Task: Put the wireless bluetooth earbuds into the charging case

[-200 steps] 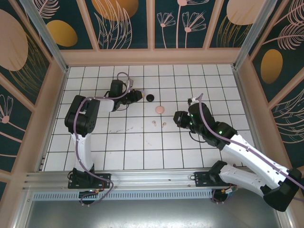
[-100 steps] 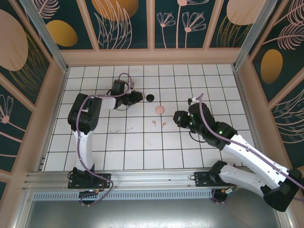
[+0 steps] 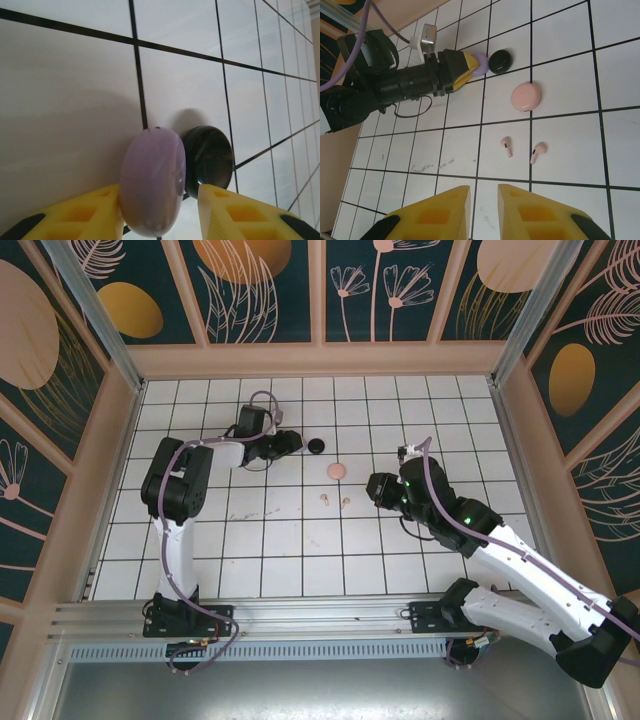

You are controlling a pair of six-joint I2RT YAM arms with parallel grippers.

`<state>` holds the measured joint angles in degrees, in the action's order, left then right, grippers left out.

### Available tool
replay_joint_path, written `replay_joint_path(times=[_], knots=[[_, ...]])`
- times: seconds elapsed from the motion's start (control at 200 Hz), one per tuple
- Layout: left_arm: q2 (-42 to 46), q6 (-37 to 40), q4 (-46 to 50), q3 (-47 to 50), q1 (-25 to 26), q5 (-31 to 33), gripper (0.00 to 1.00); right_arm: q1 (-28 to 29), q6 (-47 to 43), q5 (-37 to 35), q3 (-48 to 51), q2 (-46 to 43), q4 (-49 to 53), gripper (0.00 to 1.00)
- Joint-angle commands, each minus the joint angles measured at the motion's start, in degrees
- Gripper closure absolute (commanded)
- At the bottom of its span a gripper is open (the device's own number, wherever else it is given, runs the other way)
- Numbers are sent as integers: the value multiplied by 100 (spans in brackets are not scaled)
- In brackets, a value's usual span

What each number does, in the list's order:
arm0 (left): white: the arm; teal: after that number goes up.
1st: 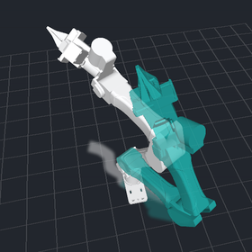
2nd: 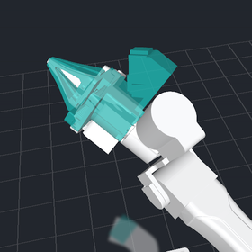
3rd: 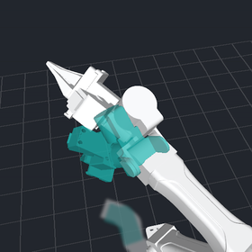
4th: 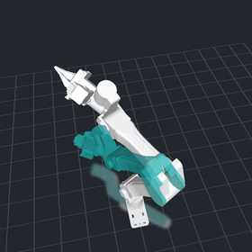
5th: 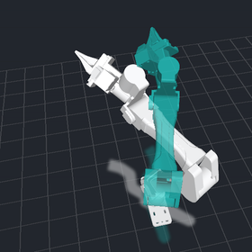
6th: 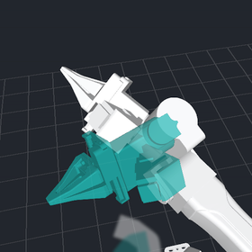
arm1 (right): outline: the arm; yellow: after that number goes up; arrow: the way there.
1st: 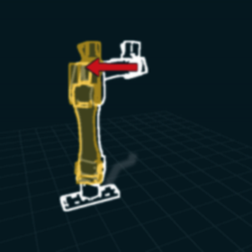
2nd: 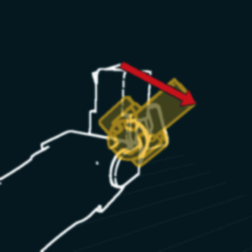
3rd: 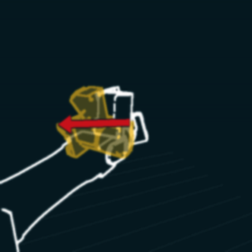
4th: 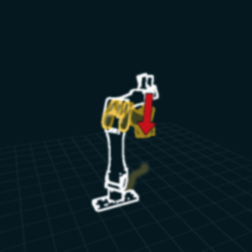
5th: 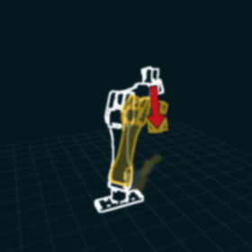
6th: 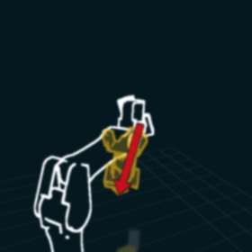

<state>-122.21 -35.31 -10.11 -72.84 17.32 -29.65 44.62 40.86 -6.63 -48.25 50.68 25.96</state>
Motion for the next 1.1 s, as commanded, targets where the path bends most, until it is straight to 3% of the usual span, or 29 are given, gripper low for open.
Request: replay_joint_path(times=[0.0,0.31,0.581,0.786,0.826,0.981,0.986,0.996,1.006,1.096], knots=[[273,324,583,19,-149,555,57,23,-69,-171,-202,-153,101,78],[1509,921,735,263,-203,1118,54,20,-144,-254,-218,-142,171,69],[3064,1390,651,514,-203,1383,44,-7,-345,-542,-340,-61,308,48],[3695,1639,773,475,-203,1775,37,-50,-499,-816,-481,120,375,34],[3782,1661,767,481,-205,1873,26,-65,-518,-855,-504,169,374,31],[4104,1696,649,567,-203,2323,24,-103,-567,-945,-580,397,278,25],[4111,1695,646,573,-203,2336,23,-103,-564,-949,-580,407,274,25],[4134,1701,643,576,-203,2364,10,-109,-562,-953,-580,421,264,25],[4159,1707,631,584,-203,2395,3,-111,-562,-960,-580,431,262,25],[4382,1775,496,678,-203,2757,1,-137,-564,-982,-580,556,147,25]])
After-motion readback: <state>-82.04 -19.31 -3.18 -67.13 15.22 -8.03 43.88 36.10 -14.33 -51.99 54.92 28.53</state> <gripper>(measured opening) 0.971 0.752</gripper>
